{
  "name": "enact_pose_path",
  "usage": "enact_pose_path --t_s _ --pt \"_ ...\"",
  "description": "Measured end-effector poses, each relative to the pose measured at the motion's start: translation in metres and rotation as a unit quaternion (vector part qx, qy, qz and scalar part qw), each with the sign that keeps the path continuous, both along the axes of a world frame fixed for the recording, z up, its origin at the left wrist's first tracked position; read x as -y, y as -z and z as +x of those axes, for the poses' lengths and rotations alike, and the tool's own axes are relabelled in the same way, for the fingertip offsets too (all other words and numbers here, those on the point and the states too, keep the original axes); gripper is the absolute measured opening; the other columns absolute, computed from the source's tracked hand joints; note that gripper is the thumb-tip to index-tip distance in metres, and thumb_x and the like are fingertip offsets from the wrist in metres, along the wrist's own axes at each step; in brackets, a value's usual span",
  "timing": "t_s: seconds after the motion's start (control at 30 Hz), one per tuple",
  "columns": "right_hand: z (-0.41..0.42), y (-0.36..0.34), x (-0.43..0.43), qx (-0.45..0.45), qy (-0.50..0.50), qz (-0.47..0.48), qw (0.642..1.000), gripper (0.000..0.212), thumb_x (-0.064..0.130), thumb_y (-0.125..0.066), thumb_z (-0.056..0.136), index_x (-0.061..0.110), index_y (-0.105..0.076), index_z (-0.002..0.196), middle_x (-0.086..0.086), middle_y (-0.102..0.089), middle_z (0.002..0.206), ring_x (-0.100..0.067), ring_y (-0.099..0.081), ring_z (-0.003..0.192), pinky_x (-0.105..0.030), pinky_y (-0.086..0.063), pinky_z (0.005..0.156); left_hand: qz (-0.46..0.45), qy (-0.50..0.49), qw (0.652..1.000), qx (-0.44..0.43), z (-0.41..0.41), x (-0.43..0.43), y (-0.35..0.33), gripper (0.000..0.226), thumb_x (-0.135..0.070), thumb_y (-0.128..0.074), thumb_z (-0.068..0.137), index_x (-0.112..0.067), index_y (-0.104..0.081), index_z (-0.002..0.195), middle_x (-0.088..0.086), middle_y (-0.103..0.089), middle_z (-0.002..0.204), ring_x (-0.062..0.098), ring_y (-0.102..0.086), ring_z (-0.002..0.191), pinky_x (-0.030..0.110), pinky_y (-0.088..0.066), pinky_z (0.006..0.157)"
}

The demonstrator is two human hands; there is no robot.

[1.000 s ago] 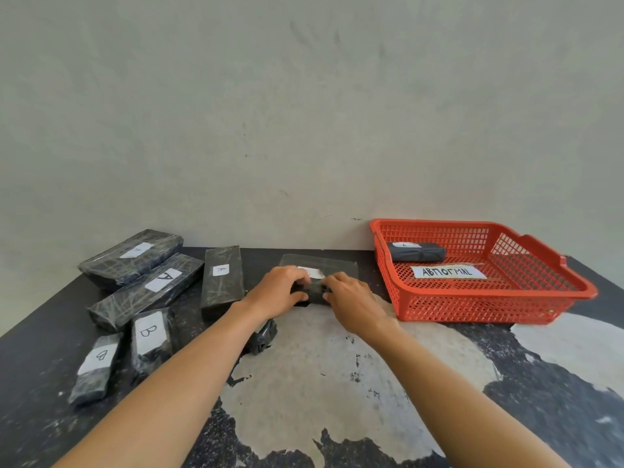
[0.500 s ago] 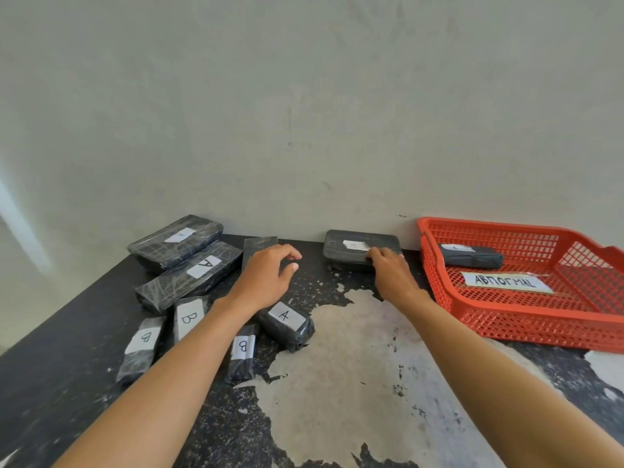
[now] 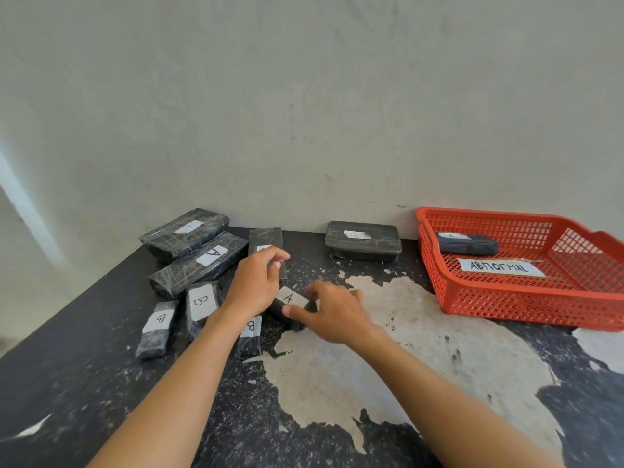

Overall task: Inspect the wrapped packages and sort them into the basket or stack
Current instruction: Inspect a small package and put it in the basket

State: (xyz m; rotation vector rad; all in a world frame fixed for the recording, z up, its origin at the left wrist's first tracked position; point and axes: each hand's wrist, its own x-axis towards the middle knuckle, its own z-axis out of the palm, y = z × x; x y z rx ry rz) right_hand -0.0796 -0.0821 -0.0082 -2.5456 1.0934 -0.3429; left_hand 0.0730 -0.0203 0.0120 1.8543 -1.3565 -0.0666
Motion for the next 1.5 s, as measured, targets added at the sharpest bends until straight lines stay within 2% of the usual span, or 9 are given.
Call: enact_pose_path --t_s 0.23,0.37,0.5,0.67,1.03,1.2,1.3,1.4,1.5 --pt "-0.016 -0.008 0.003 0.057 -0.015 0.045 0.997 0.037 0.041 -0.062 0.093 0.021 -0.054 0.123 0.0 -0.061 0.113 -0.016 -0.057 0.096 -0.036 -0.05 0.089 0.01 0.005 0.998 -0.068 -0.016 -0.011 0.008 0.022 -0.022 -0.063 0.094 -0.023 -0.063 0.116 -0.009 -0.063 0.119 0.007 -0.056 0.113 0.026 -0.043 0.096" --pt "-0.037 -0.022 0.02 0.148 -0.023 0.046 0.988 0.035 0.029 -0.063 0.094 0.022 -0.053 0.126 0.003 -0.053 0.115 -0.013 -0.052 0.097 -0.021 -0.039 0.08 0.01 0.002 0.992 -0.124 -0.033 0.001 0.006 0.035 -0.029 -0.068 0.091 -0.025 -0.057 0.124 -0.008 -0.058 0.121 0.009 -0.058 0.11 0.034 -0.049 0.095" --pt "-0.048 -0.035 0.031 0.23 0.002 0.03 0.973 0.033 0.032 -0.065 0.092 0.021 -0.059 0.123 0.006 -0.055 0.112 -0.007 -0.053 0.095 -0.007 -0.038 0.075 -0.048 0.026 0.972 -0.227 -0.047 0.016 0.001 0.041 -0.012 -0.071 0.088 -0.025 -0.055 0.124 -0.008 -0.065 0.106 -0.001 -0.063 0.092 0.017 -0.054 0.08" --pt "-0.055 -0.037 0.045 0.294 0.037 0.014 0.955 0.006 0.025 -0.059 0.096 0.019 -0.062 0.099 0.003 -0.062 0.099 -0.005 -0.057 0.086 -0.01 -0.041 0.07 -0.093 0.051 0.957 -0.268 -0.061 0.029 -0.002 0.04 -0.009 -0.073 0.087 -0.028 -0.056 0.118 -0.008 -0.067 0.103 0.002 -0.065 0.094 0.012 -0.053 0.074" --pt "-0.054 -0.034 0.05 0.308 0.014 -0.065 0.949 0.008 0.02 -0.056 0.098 0.015 -0.06 0.095 0.011 -0.055 0.09 0.003 -0.051 0.084 -0.009 -0.039 0.069 -0.142 0.032 0.948 -0.284 -0.066 0.036 -0.002 0.026 -0.013 -0.075 0.086 -0.03 -0.059 0.099 -0.004 -0.07 0.096 0.01 -0.068 0.091 0.023 -0.055 0.078" --pt "-0.057 -0.031 0.053 0.33 -0.05 -0.089 0.938 0.008 0.017 -0.064 0.094 0.013 -0.065 0.101 0.006 -0.056 0.107 -0.002 -0.056 0.094 -0.018 -0.049 0.079 -0.158 0.02 0.929 -0.334 -0.063 0.034 -0.005 0.018 -0.04 -0.073 0.085 -0.025 -0.068 0.094 -0.006 -0.071 0.095 0.009 -0.066 0.089 0.028 -0.054 0.082" --pt "-0.059 -0.032 0.052 0.324 -0.082 -0.092 0.938 0.018 0.018 -0.071 0.089 0.016 -0.065 0.105 0.007 -0.052 0.122 0.002 -0.053 0.106 -0.015 -0.047 0.087 -0.154 0.009 0.92 -0.36 -0.062 0.037 -0.004 0.019 -0.032 -0.077 0.083 -0.021 -0.066 0.095 0.001 -0.072 0.096 0.018 -0.068 0.087 0.037 -0.057 0.084" --pt "-0.058 -0.032 0.05 0.338 -0.057 -0.059 0.938 0.044 0.028 -0.074 0.086 0.024 -0.055 0.125 0.009 -0.045 0.133 0.0 -0.048 0.12 -0.017 -0.042 0.099 -0.169 0.001 0.905 -0.39 -0.061 0.036 -0.004 0.021 -0.018 -0.081 0.08 -0.019 -0.065 0.095 0.003 -0.071 0.097 0.019 -0.069 0.093 0.029 -0.056 0.083" --pt "-0.059 -0.036 0.047 0.344 0.0 0.062 0.937 0.055 0.039 -0.071 0.086 0.032 -0.047 0.135 0.012 -0.046 0.134 -0.003 -0.051 0.118 -0.017 -0.047 0.089 -0.195 0.0 0.897 -0.396 -0.062 0.034 -0.006 0.027 -0.01 -0.082 0.078 -0.018 -0.065 0.096 -0.002 -0.069 0.098 0.008 -0.067 0.091 0.015 -0.052 0.075"
